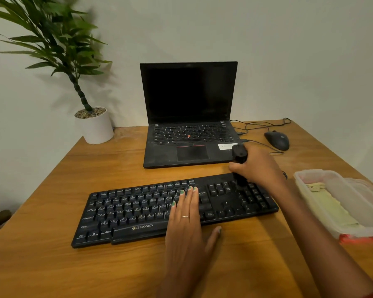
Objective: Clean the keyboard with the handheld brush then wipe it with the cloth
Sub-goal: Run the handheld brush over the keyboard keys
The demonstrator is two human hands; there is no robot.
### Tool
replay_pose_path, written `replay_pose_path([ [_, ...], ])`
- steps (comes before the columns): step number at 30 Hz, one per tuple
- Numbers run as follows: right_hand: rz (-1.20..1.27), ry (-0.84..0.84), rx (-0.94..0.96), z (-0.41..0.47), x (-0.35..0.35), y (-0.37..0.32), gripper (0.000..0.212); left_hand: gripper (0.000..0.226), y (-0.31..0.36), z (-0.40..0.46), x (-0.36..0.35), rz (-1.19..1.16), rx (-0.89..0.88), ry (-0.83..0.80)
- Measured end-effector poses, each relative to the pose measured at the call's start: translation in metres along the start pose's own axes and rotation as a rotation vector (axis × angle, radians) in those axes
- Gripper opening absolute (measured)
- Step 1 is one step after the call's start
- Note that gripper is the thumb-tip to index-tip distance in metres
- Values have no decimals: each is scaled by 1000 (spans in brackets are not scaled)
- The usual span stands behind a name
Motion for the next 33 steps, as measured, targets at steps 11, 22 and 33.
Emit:
replay_pose_path([
  [11, 838, 222, 8, -23, -9, 34, 29, 101, -8, 7, 6, 76, -9, -71],
  [22, 996, 255, -81, -57, 5, 61, 15, 148, -49, 54, 5, 160, 1, -511],
  [33, 1005, 125, -62, -65, 7, 46, 18, 149, -20, 36, 7, 108, -130, -506],
])
Point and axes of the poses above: each hand's wrist, its own z-axis towards the middle knuckle, its own x-axis out of the back of the hand, y = z × x, the point moved 10 cm from there along z, towards the middle knuckle, and after that the axes turned 6 degrees about -x, right-handed, at the moved point
